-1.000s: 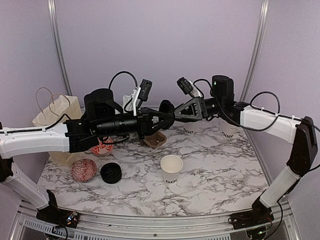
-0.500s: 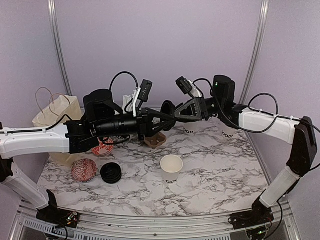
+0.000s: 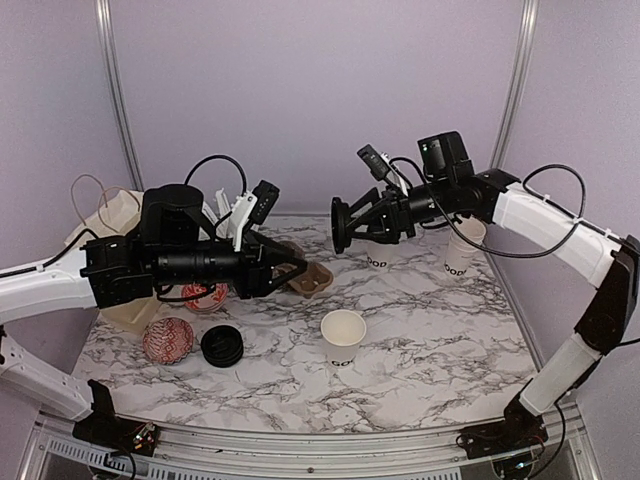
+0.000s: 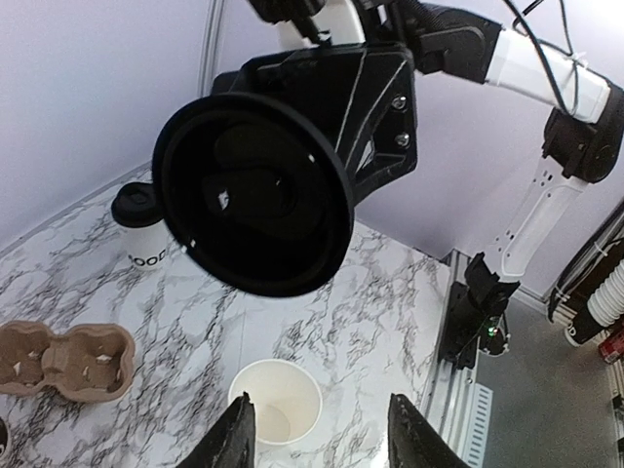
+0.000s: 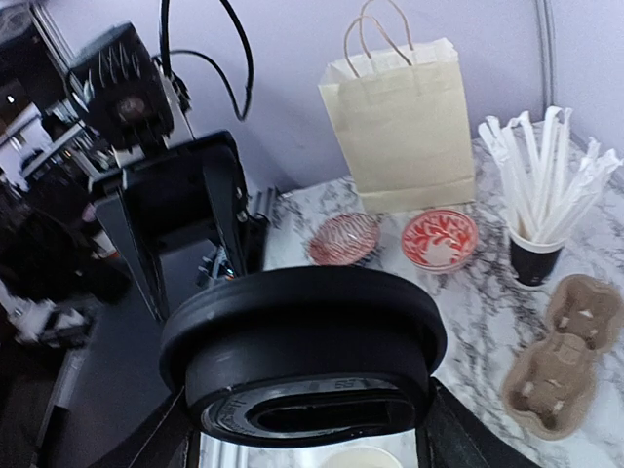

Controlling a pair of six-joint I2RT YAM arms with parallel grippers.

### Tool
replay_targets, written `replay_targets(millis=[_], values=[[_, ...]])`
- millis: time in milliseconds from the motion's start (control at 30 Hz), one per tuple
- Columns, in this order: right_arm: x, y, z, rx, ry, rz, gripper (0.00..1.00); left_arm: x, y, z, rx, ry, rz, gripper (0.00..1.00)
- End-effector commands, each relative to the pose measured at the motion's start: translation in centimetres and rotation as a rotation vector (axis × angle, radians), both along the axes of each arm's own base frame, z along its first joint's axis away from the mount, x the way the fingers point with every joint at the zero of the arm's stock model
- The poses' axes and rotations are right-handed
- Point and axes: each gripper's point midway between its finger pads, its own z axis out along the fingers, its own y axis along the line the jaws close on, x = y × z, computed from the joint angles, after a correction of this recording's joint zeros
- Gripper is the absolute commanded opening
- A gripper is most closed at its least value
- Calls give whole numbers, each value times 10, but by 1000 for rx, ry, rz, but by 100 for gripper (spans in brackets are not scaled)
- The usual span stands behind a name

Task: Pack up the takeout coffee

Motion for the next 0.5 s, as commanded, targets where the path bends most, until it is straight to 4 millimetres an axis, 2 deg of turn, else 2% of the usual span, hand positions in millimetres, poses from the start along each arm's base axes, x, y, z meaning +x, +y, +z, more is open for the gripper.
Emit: replay_targets(millis=[0,100,233,467], values=[[-1,-34,-46,-301,-285,-47,68,21,39,-51,222,30,211,47],[-4,-48,-67,-446,-373,-33,68,33,47,-66,267,51,295,47],[-14,-59,-79,-569,-458,28,67,43,53,-83,299,88,378,46],[-35,-50,-102,-687,-528,125,68,53,54,-99,320,148,443,45]])
